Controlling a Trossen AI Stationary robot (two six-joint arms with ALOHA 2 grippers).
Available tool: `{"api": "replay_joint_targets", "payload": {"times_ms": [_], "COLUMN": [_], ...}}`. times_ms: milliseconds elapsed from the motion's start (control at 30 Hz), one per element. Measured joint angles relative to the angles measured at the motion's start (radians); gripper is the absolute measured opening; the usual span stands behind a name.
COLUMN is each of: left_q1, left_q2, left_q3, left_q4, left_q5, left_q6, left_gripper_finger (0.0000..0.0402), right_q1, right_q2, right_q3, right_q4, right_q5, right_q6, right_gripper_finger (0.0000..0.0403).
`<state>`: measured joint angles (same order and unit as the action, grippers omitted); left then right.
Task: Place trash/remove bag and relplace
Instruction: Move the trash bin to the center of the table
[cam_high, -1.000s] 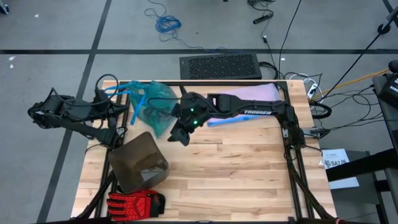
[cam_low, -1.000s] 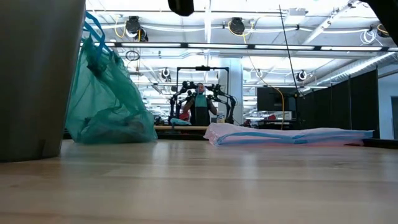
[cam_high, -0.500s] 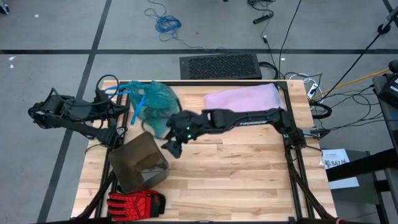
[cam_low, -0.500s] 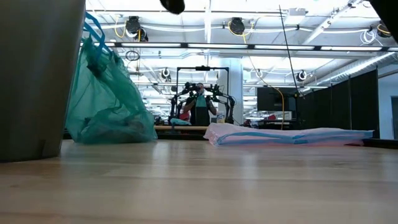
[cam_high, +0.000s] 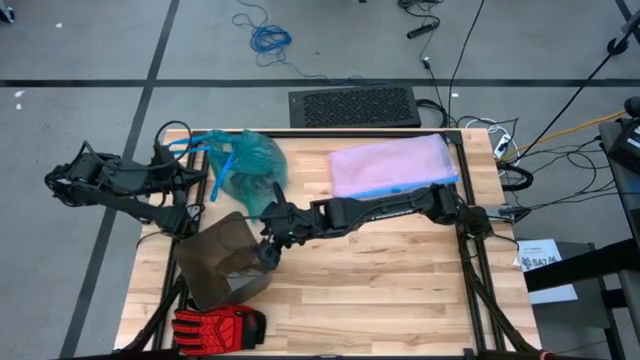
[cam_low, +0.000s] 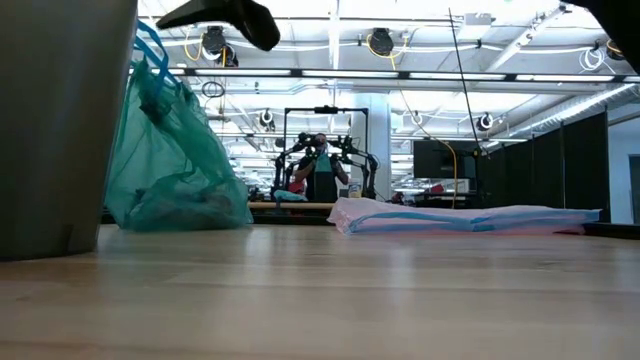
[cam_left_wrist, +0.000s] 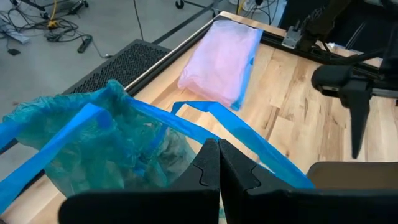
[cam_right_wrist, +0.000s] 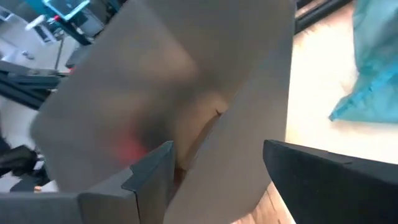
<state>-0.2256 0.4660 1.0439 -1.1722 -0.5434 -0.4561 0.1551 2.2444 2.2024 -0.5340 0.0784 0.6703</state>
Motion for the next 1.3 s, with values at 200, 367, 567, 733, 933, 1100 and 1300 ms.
{"api": "replay_joint_targets", "payload": {"times_ms": [200,367,567,733,933,1100,1300], "left_q1": [0.0,0.0,0.0,0.0,0.0,0.0,0.0], "left_q2": [0.0,0.0,0.0,0.0,0.0,0.0,0.0], "left_q3": [0.0,0.0,0.0,0.0,0.0,0.0,0.0], "left_q4": [-0.023,-0.021,-0.015,-0.01,0.0,0.019,0.021], "left_q5": [0.0,0.0,0.0,0.0,-0.001,-0.001,-0.001], "left_q6": [0.001,0.027,0.047,0.051,0.053,0.054,0.047], "left_gripper_finger": [0.0,0.0,0.0,0.0,0.0,0.0,0.0], "right_q1": [-0.004,-0.002,0.017,0.026,0.043,0.059,0.058], "right_q2": [0.026,0.018,-0.006,-0.068,-0.16,-0.242,-0.256], "right_q3": [0.005,0.004,-0.002,-0.002,-0.002,-0.001,-0.001], "right_q4": [0.024,0.021,-0.054,-0.208,-0.361,-0.49,-0.695], "right_q5": [0.017,0.081,0.123,0.169,0.215,0.231,0.228], "right_q6": [0.031,-0.069,-0.171,-0.177,-0.167,-0.132,-0.105], "right_gripper_finger": [0.0192,0.0064,0.0007,0.0002,0.0001,0.0001,0.0]}}
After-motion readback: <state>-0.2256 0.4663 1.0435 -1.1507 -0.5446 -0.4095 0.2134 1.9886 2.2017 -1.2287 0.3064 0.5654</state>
